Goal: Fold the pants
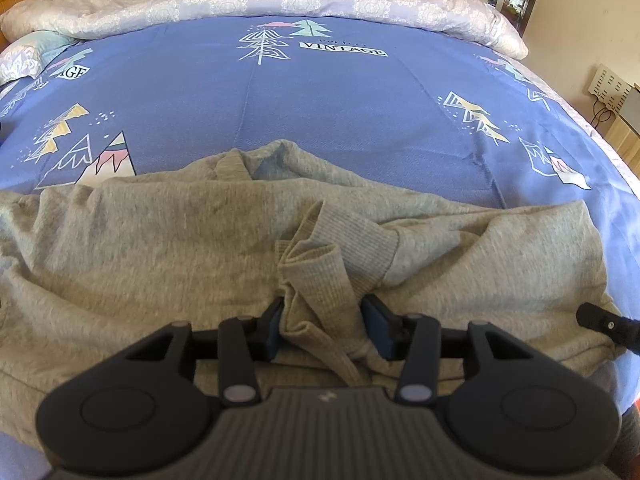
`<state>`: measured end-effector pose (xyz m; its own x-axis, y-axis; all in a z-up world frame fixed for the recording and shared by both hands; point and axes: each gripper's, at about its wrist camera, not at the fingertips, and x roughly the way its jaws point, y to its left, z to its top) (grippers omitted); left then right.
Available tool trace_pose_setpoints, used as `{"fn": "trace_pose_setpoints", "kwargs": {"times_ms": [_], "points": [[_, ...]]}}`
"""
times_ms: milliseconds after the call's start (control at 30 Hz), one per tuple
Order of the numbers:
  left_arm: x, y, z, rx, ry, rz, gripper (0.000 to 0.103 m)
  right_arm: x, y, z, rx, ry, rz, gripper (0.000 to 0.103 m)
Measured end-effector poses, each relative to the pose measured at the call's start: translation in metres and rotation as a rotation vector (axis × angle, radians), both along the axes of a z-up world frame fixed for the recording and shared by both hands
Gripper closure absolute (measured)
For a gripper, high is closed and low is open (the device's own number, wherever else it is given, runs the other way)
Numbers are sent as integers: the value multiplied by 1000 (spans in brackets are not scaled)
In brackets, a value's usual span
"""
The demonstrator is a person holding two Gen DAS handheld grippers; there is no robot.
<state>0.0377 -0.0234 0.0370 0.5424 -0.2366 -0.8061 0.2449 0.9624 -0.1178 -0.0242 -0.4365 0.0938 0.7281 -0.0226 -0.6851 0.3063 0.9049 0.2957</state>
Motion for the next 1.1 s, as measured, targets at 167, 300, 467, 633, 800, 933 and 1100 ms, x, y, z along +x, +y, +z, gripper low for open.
{"fn": "trace_pose_setpoints", "kwargs": {"times_ms": [167,300,467,633,800,933,1100], "points": [[0,-1,1,5,-1,1,59,5,1,0,-13,6,13,84],[-1,-1,1,10,-3,4,58,7,-1,5,-3,-11,15,65],[-1,-2,1,19,-5,5,56,20,-5,17,-40,-56,21,50],[-1,-3,1,30,-5,7,54,56,1,16,-129,-55,130,33],[-1,-4,1,42,-5,10,52,92,1,4,-93,16,197,52],[0,-3,1,45,-6,11,48,93,5,0,-152,37,197,80],[5,2,0,25,11,18,44,92,19,3,-237,68,193,80]]}}
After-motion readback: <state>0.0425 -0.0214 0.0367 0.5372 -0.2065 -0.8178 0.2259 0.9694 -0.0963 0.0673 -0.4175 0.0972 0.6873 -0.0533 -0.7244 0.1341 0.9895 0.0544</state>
